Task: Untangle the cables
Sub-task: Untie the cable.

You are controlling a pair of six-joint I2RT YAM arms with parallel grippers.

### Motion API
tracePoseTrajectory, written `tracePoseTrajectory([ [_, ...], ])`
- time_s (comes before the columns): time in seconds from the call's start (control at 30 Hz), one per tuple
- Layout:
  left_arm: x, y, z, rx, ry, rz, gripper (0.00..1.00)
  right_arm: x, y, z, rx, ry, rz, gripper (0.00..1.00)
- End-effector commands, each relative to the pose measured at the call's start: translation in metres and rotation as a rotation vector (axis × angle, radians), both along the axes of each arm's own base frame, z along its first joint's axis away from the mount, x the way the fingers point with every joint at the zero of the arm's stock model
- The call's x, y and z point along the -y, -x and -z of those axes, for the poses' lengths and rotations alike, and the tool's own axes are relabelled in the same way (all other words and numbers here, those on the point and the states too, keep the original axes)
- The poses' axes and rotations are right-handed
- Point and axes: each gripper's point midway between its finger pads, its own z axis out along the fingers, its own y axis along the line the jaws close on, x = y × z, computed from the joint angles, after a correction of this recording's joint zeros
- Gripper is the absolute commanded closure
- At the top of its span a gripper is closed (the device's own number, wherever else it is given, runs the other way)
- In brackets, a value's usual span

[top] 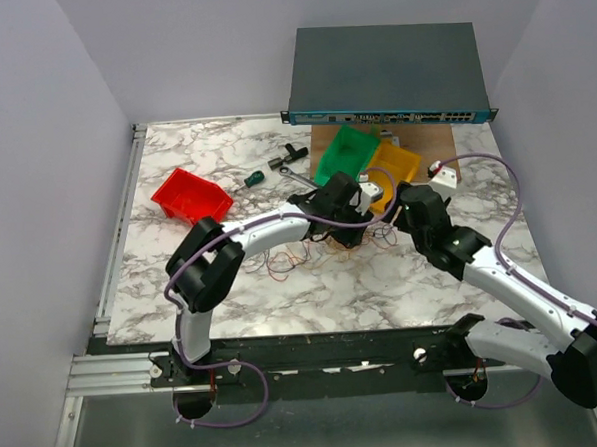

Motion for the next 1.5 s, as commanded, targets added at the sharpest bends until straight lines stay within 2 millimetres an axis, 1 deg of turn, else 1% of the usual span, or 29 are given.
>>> tracePoseTrajectory([
  [0.0, -0.013, 0.001, 0.031, -0.045, -0.122, -0.002, 0.69, 0.011, 0.013, 0.010, -0.011, -0.020, 0.038, 0.28],
  [0.03, -0.014, 0.001, 0.031, -0.044, -0.122, -0.004, 0.87, 0.011, 0.015, 0.015, -0.015, -0.031, 0.036, 0.28],
  [0.07, -0.016, -0.001, 0.028, -0.032, -0.116, -0.021, 0.99, 0.008, 0.016, 0.017, -0.012, -0.049, 0.026, 0.29],
  [0.13, -0.019, -0.001, 0.016, -0.002, -0.053, -0.036, 1.00, -0.003, 0.020, 0.028, -0.012, -0.082, -0.047, 0.30],
  [0.17, -0.021, 0.000, 0.003, 0.011, 0.002, -0.039, 1.00, -0.013, 0.022, 0.032, -0.010, -0.102, -0.111, 0.30],
  [0.2, -0.026, 0.003, -0.002, 0.008, 0.052, -0.043, 1.00, -0.021, 0.024, 0.033, 0.010, -0.126, -0.166, 0.30],
  [0.23, -0.030, 0.007, -0.011, 0.008, 0.105, -0.040, 1.00, -0.029, 0.026, 0.034, 0.027, -0.156, -0.208, 0.30],
  [0.27, -0.033, 0.007, -0.022, 0.009, 0.161, -0.048, 1.00, -0.033, 0.029, 0.036, 0.037, -0.179, -0.233, 0.30],
  [0.37, -0.040, 0.013, -0.047, -0.005, 0.296, -0.046, 1.00, -0.055, 0.036, 0.032, 0.086, -0.264, -0.355, 0.31],
  [0.4, -0.041, 0.015, -0.053, -0.008, 0.333, -0.037, 1.00, -0.061, 0.038, 0.033, 0.093, -0.281, -0.387, 0.31],
  [0.47, -0.042, 0.021, -0.064, -0.019, 0.403, -0.011, 1.00, -0.078, 0.044, 0.031, 0.109, -0.307, -0.496, 0.31],
  [0.53, -0.043, 0.026, -0.071, -0.039, 0.475, 0.021, 1.00, -0.093, 0.049, 0.029, 0.112, -0.343, -0.579, 0.31],
  [0.6, -0.047, 0.029, -0.078, -0.071, 0.546, 0.038, 1.00, -0.099, 0.050, 0.030, 0.130, -0.369, -0.613, 0.31],
  [0.67, -0.052, 0.032, -0.086, -0.080, 0.614, 0.066, 1.00, -0.099, 0.048, 0.033, 0.146, -0.371, -0.608, 0.31],
  [0.7, -0.054, 0.033, -0.086, -0.075, 0.627, 0.069, 1.00, -0.099, 0.045, 0.035, 0.147, -0.367, -0.597, 0.31],
  [0.8, -0.062, 0.025, -0.079, -0.037, 0.588, 0.024, 1.00, -0.103, 0.042, 0.037, 0.130, -0.374, -0.601, 0.33],
  [0.93, -0.063, 0.020, -0.074, -0.054, 0.572, -0.008, 1.00, -0.108, 0.043, 0.038, 0.132, -0.402, -0.618, 0.33],
  [0.97, -0.063, 0.019, -0.072, -0.059, 0.571, -0.014, 1.00, -0.108, 0.044, 0.038, 0.133, -0.398, -0.622, 0.33],
  [1.03, -0.064, 0.016, -0.068, -0.067, 0.557, -0.033, 1.00, -0.114, 0.047, 0.037, 0.122, -0.360, -0.658, 0.35],
  [1.13, -0.069, 0.007, -0.059, -0.065, 0.519, -0.093, 1.00, -0.115, 0.047, 0.050, 0.051, -0.287, -0.628, 0.37],
  [1.27, -0.077, -0.004, -0.050, -0.076, 0.476, -0.164, 1.00, -0.119, 0.053, 0.047, 0.072, -0.312, -0.637, 0.38],
  [1.33, -0.079, -0.006, -0.046, -0.083, 0.470, -0.181, 1.00, -0.121, 0.054, 0.049, 0.071, -0.312, -0.645, 0.39],
  [1.47, -0.085, -0.011, -0.041, -0.095, 0.461, -0.214, 1.00, -0.133, 0.045, 0.065, 0.014, -0.266, -0.661, 0.48],
])
